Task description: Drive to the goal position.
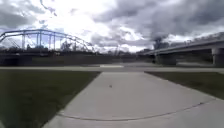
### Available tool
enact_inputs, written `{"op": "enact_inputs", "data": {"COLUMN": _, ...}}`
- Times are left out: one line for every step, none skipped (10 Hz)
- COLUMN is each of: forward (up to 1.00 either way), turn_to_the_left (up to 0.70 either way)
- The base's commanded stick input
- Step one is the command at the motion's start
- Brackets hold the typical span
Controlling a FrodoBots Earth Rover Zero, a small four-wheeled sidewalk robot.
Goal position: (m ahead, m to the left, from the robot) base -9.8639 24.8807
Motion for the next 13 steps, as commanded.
{"op": "enact_inputs", "data": {"forward": 1.00, "turn_to_the_left": 0.00}}
{"op": "enact_inputs", "data": {"forward": 1.00, "turn_to_the_left": 0.00}}
{"op": "enact_inputs", "data": {"forward": 1.00, "turn_to_the_left": 0.00}}
{"op": "enact_inputs", "data": {"forward": 1.00, "turn_to_the_left": 0.00}}
{"op": "enact_inputs", "data": {"forward": 1.00, "turn_to_the_left": 0.00}}
{"op": "enact_inputs", "data": {"forward": 1.00, "turn_to_the_left": 0.00}}
{"op": "enact_inputs", "data": {"forward": 1.00, "turn_to_the_left": 0.00}}
{"op": "enact_inputs", "data": {"forward": 1.00, "turn_to_the_left": 0.00}}
{"op": "enact_inputs", "data": {"forward": 1.00, "turn_to_the_left": 0.00}}
{"op": "enact_inputs", "data": {"forward": 1.00, "turn_to_the_left": 0.00}}
{"op": "enact_inputs", "data": {"forward": 1.00, "turn_to_the_left": 0.00}}
{"op": "enact_inputs", "data": {"forward": 1.00, "turn_to_the_left": 0.00}}
{"op": "enact_inputs", "data": {"forward": 1.00, "turn_to_the_left": 0.00}}
